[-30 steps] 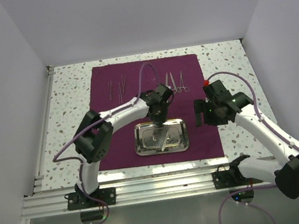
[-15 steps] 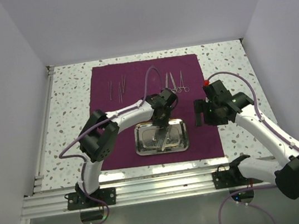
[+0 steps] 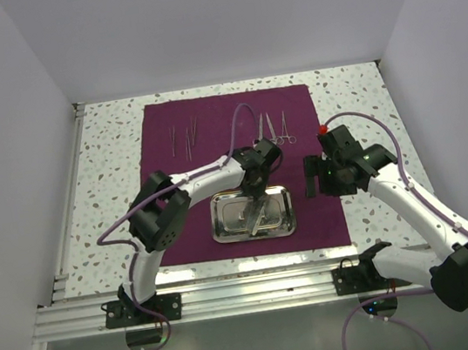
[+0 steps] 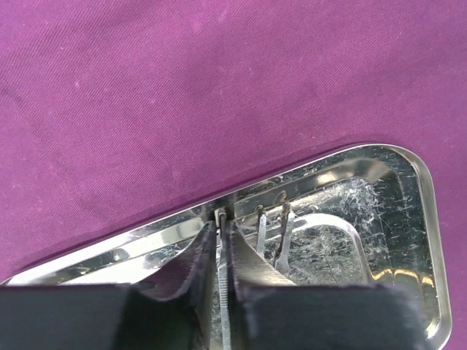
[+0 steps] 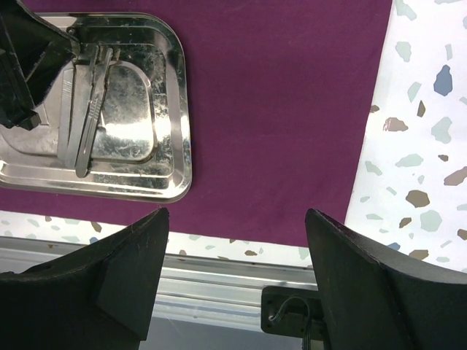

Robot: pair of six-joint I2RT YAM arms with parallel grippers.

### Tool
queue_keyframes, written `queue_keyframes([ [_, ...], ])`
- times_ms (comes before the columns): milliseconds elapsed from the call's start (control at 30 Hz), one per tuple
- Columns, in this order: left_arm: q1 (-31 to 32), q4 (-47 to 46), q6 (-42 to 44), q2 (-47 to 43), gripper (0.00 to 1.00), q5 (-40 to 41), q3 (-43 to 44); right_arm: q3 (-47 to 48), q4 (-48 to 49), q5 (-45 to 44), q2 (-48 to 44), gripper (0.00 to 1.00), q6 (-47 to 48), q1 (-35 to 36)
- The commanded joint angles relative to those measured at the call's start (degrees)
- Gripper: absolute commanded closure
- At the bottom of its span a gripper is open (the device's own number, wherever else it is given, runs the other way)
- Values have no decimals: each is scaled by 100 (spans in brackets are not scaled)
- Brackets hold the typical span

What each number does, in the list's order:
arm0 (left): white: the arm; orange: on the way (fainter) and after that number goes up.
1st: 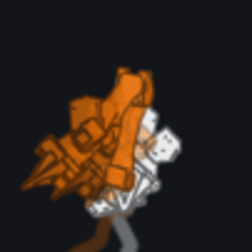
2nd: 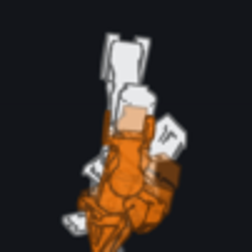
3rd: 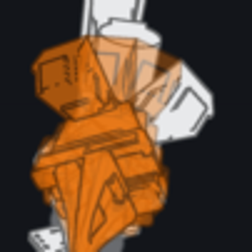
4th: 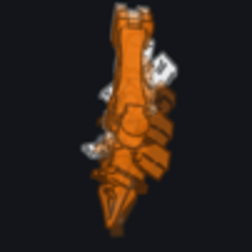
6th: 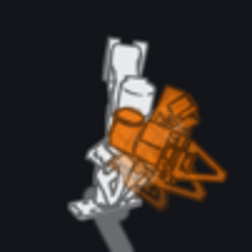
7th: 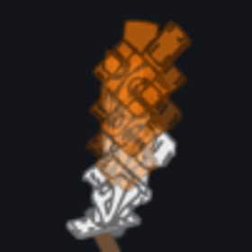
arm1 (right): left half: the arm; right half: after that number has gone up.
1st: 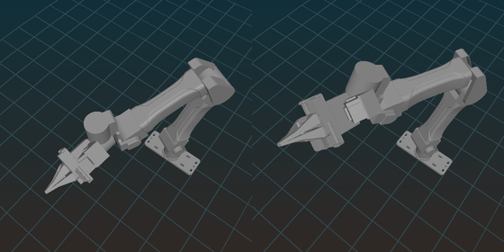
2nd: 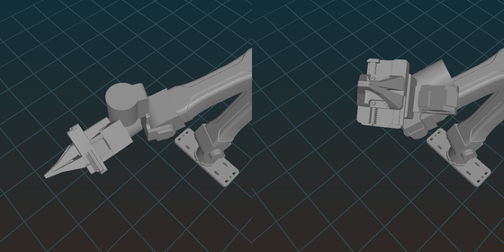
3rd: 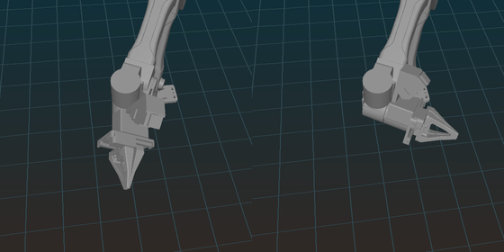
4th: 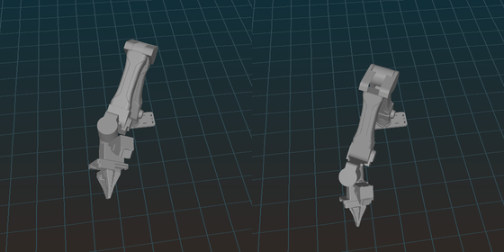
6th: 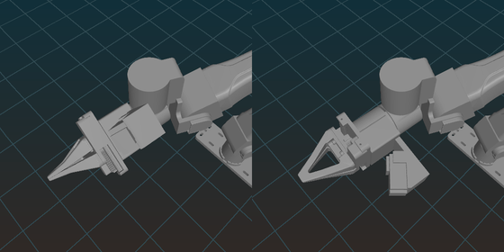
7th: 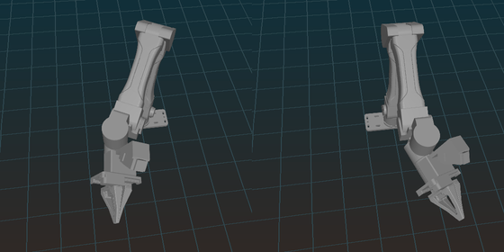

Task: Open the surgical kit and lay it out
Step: Pick up the medical item from the container, then place the medical item in the surgical kit.

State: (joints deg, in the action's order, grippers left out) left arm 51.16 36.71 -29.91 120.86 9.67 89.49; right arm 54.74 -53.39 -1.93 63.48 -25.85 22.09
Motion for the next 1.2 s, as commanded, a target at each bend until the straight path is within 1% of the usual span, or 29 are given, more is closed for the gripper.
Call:
queue_keyframes([
  [0, 26, 161, 47, 474, 94, -44, -222, 19, -84, 70, -3, 21, 97, 6],
  [67, 26, 161, 55, 482, 100, -71, -239, 10, -67, 79, 6, 21, 97, 15],
  [167, 26, 196, 117, 413, 100, -53, -178, 2, -58, 88, 32, 21, 106, 6],
  [267, 17, 459, 205, 246, 100, 43, 76, 2, -40, 88, 50, 21, 115, 15],
  [367, 0, 862, 319, 44, 100, 166, 550, 2, -49, 105, 50, 21, 115, 15],
  [400, -44, 969, 354, -9, 100, 201, 874, 2, -40, 97, 59, 21, 124, 15],
  [467, -123, 1145, 459, -114, 100, 272, 1235, 2, -58, 88, 76, 21, 115, 6],
  [500, -184, 1302, 486, -132, 100, 281, 1603, 2, -58, 88, 94, 21, 115, 15],
  [567, -448, 1461, 600, -89, 100, 255, 2009, 2, -67, 79, 112, 21, 106, 15],
  [600, -675, 1558, 644, -45, 100, 202, 2411, 2, -67, 88, 138, 21, 106, 15],
  [667, -922, 1594, 819, 122, 100, 114, 2756, 2, -58, 79, 164, 21, 106, 15],
  [733, -1281, 1611, 960, 341, 100, 175, 3336, 10, -84, 70, 199, 21, 106, 15],
  [800, -1511, 1612, 1136, 736, 100, 228, 3932, 28, -110, 79, 226, 21, 106, 6],
  [833, -1773, 1550, 1137, 938, 100, 185, 4057, 37, -137, 70, 235, 21, 106, 15],
  [900, -2090, 1261, 1137, 1097, 100, 175, 4260, 37, -128, 70, 243, 21, 97, 6],
  [1067, -2417, -161, 1216, 1229, 100, -35, 3839, 81, -260, 79, 401, 21, 88, 15],
  [1167, -2479, -672, 1225, 1449, 100, -141, 3777, 107, -321, 88, 533, 21, 97, 15],
])
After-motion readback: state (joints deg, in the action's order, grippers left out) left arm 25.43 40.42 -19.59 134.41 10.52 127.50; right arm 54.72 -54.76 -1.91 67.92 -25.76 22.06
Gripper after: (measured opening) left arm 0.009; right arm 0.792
